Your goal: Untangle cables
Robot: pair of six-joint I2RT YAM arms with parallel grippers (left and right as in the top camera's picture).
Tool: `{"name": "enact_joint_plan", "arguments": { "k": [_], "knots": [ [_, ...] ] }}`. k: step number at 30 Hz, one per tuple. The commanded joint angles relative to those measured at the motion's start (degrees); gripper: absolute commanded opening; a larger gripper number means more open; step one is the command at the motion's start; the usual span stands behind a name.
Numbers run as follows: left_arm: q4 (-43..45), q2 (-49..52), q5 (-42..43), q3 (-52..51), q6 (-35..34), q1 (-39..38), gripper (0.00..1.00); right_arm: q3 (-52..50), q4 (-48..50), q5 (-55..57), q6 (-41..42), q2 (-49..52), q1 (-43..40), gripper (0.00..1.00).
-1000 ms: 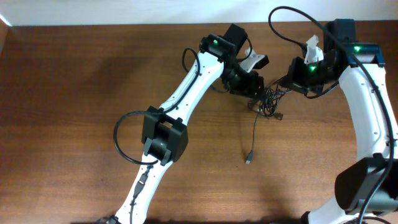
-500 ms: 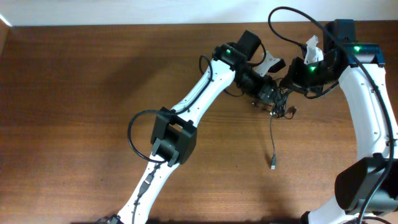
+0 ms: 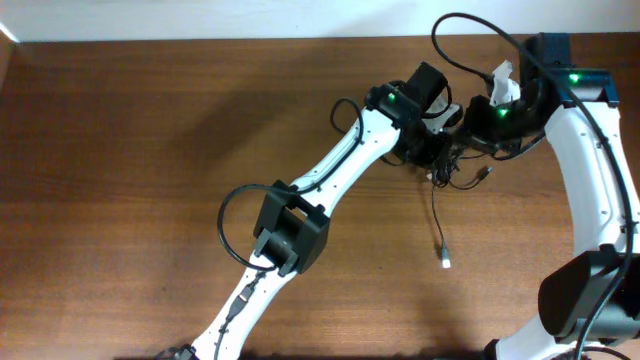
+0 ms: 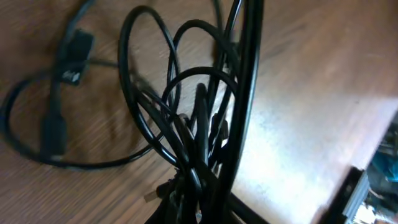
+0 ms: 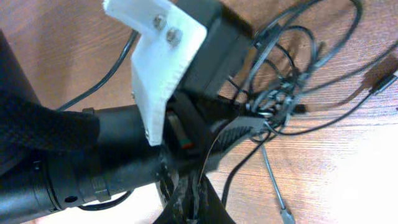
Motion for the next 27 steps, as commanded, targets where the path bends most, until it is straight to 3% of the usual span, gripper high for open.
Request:
{"name": "enact_joint_plan", "arguments": {
  "k": [1, 5, 10, 13, 18, 19, 21, 22, 24, 25, 27],
  "knots": [
    [-4.8, -0.1, -7.2, 2.2, -0.5, 5.6, 0.00, 0.1, -1.0, -2.6, -2.0, -0.2, -4.5, 0.04],
    [-15.3, -8.0, -6.8, 5.5, 10.6, 11.1, 0.00, 0.1, -1.2, 2.2, -1.9, -0.2, -6.6, 0.04],
    [-22.6, -22.3, -5.1, 5.6, 18.4, 17.7, 0.00, 0.1, -1.6, 12.7, 2.3, -0.1, -11.9, 0.04],
    [-22.3, -26.0, -5.0, 5.6, 18.6, 21.9, 0.00, 0.1, -3.0, 12.8, 2.1, -0.1, -20.9, 0.04],
    [-17.8, -28.8, -6.3, 5.6, 17.7, 24.5, 0.00, 0.1, -4.3, 16.2, 0.7, -0.1, -25.6, 0.04],
    [-17.8, -28.8, -10.0, 5.6, 17.5, 24.7, 0.00, 0.1, -4.3, 16.6, 0.7, -0.1, -26.2, 0.04],
    [-17.9, -28.8, -26.2, 5.6, 10.0, 25.9, 0.00, 0.1, -4.6, 16.8, 2.5, -0.1, -30.3, 0.04],
    [-17.9, -28.8, -27.9, 5.6, 9.5, 26.1, 0.00, 0.1, -5.1, 14.7, 2.2, -0.1, -31.6, 0.04],
    [-18.0, -28.8, -21.1, 5.5, 10.0, 25.5, 0.00, 0.1, -5.2, -0.2, -8.1, -0.1, -31.0, 0.04],
    [-18.0, -28.7, -16.9, 5.5, 11.0, 24.8, 0.00, 0.1, -5.3, -6.5, -12.5, -0.1, -29.9, 0.06],
    [-18.6, -28.7, -6.9, 5.3, 12.2, 21.8, 0.00, 1.1, -7.0, -16.5, -20.7, -0.6, -22.5, 0.41]
  ]
}}
